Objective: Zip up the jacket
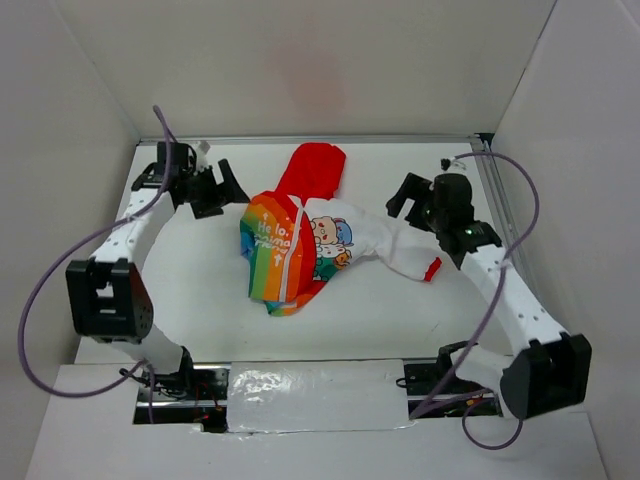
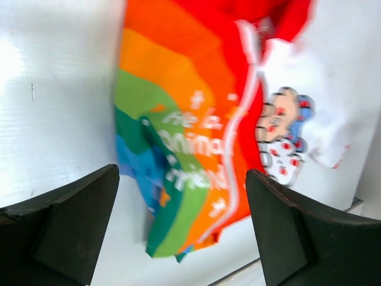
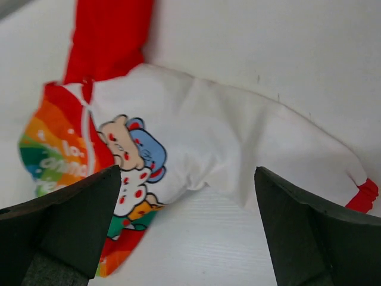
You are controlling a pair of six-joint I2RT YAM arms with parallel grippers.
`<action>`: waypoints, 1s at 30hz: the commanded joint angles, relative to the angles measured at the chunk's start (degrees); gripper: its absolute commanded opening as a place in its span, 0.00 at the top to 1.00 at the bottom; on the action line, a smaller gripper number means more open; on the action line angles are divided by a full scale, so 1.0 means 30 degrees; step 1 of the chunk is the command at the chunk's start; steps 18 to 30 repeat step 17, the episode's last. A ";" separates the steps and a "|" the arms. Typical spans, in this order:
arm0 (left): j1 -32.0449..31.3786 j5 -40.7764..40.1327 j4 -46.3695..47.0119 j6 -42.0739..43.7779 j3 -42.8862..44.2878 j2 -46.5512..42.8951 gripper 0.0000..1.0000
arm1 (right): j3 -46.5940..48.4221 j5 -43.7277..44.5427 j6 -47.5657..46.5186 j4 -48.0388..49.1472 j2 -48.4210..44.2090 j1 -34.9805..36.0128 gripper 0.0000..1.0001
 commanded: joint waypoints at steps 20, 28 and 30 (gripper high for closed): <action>-0.2529 -0.1742 -0.2071 -0.3054 -0.3120 -1.2951 0.01 | -0.1291 0.2701 0.1196 -0.2945 -0.9576 0.0266 0.00; -0.2529 -0.1742 -0.2071 -0.3054 -0.3120 -1.2951 0.01 | -0.1291 0.2701 0.1196 -0.2945 -0.9576 0.0266 0.00; -0.2529 -0.1742 -0.2071 -0.3054 -0.3120 -1.2951 0.01 | -0.1291 0.2701 0.1196 -0.2945 -0.9576 0.0266 0.00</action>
